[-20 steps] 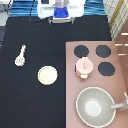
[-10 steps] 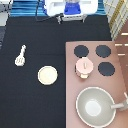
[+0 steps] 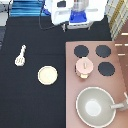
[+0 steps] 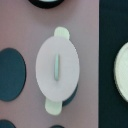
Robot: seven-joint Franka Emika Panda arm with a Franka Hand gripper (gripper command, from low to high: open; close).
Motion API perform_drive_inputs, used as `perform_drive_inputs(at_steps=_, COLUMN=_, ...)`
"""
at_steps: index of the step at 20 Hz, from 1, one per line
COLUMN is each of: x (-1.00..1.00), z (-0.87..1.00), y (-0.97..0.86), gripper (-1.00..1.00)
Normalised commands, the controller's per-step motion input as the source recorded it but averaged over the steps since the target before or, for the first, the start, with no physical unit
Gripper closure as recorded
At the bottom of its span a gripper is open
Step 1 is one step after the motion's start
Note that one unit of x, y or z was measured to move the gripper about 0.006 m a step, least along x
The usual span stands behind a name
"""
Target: Take the lid off the pot, put the pot on the plate, and use the tool to push the pot to the front of the table.
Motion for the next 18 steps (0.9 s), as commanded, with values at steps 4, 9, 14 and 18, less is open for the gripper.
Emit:
perform_drive_inputs(at_steps=4, x=0.72, z=0.00, y=0.62, gripper=-1.00)
perform_drive_inputs(at_steps=9, x=0.74, z=-0.18, y=0.62, gripper=-1.00)
perform_drive_inputs(at_steps=14, x=0.73, z=-0.40, y=0.47, gripper=-1.00)
perform_drive_inputs(at_steps=18, x=0.57, z=-0.43, y=0.30, gripper=-1.00)
